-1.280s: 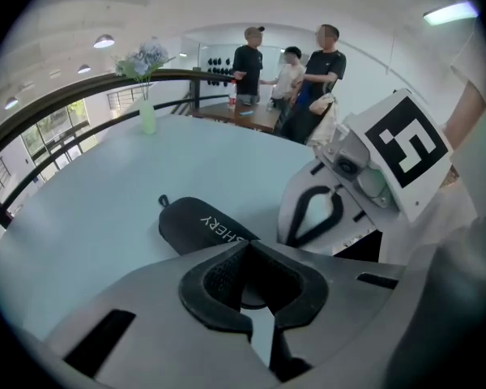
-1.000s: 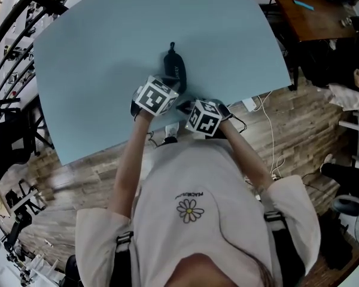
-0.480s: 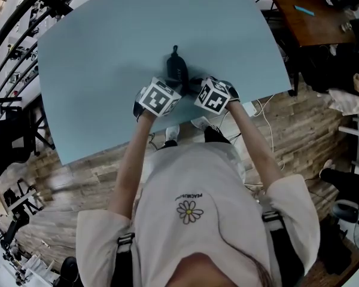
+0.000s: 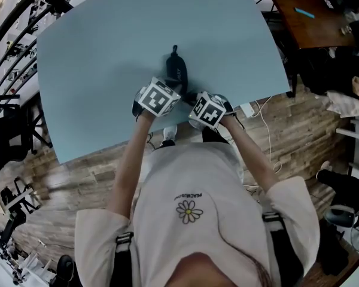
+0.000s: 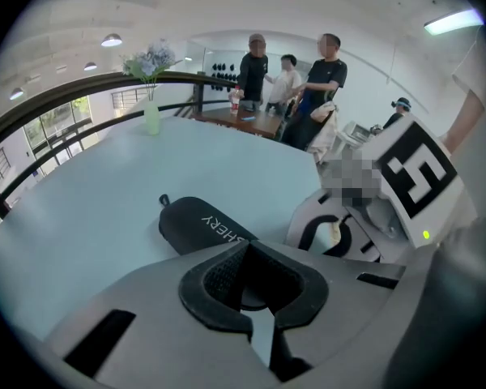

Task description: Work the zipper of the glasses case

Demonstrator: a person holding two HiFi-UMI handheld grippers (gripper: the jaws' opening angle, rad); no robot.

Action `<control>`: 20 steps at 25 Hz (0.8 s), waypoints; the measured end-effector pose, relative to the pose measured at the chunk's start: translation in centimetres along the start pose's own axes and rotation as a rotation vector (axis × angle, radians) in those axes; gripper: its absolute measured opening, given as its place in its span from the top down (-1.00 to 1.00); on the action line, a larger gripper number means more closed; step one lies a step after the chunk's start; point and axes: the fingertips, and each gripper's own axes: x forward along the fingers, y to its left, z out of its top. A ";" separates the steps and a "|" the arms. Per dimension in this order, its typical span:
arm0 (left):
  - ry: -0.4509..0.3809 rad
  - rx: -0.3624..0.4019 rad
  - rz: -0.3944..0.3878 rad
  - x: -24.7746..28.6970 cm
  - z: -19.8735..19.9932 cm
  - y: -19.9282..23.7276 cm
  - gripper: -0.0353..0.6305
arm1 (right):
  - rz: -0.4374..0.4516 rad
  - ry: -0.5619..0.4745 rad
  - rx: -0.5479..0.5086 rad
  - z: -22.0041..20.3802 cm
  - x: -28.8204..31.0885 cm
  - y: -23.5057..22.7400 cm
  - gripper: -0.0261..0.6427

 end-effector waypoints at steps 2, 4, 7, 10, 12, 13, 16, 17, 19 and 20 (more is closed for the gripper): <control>0.001 0.008 -0.004 0.0 0.0 0.0 0.85 | -0.010 0.006 -0.008 0.4 0.5 0.9 0.89; -0.004 0.010 -0.014 -0.2 0.0 0.0 0.85 | -0.013 0.002 -0.001 0.4 0.5 0.9 0.89; 0.012 0.067 -0.010 -0.3 0.1 -0.3 0.85 | -0.039 0.065 -0.149 -0.2 -0.3 0.6 0.89; 0.020 0.165 -0.024 -0.1 1.0 -1.7 0.85 | -0.152 0.168 -0.257 -2.8 -2.0 -2.1 0.89; 0.006 0.194 -0.040 0.3 2.0 -2.4 0.85 | -0.271 0.231 -0.236 -4.9 -3.5 -5.5 0.89; -0.003 0.206 -0.041 0.5 2.6 -2.6 0.85 | -0.319 0.256 -0.214 -5.9 -4.2 -7.0 0.89; -0.019 0.261 -0.015 1.3 4.5 -2.6 0.85 | -0.383 0.282 -0.164 -7.7 -5.6 -9.4 0.89; -0.014 0.283 0.000 1.8 5.0 -2.4 0.85 | -0.386 0.274 -0.153 -7.9 -5.8 -9.7 0.89; 0.032 0.325 0.019 3.1 5.2 -1.8 0.85 | -0.386 0.258 -0.137 -8.0 -5.9 -9.8 0.89; 0.060 0.339 0.023 3.6 4.9 -1.5 0.85 | -0.385 0.251 -0.131 -7.9 -5.9 -9.8 0.89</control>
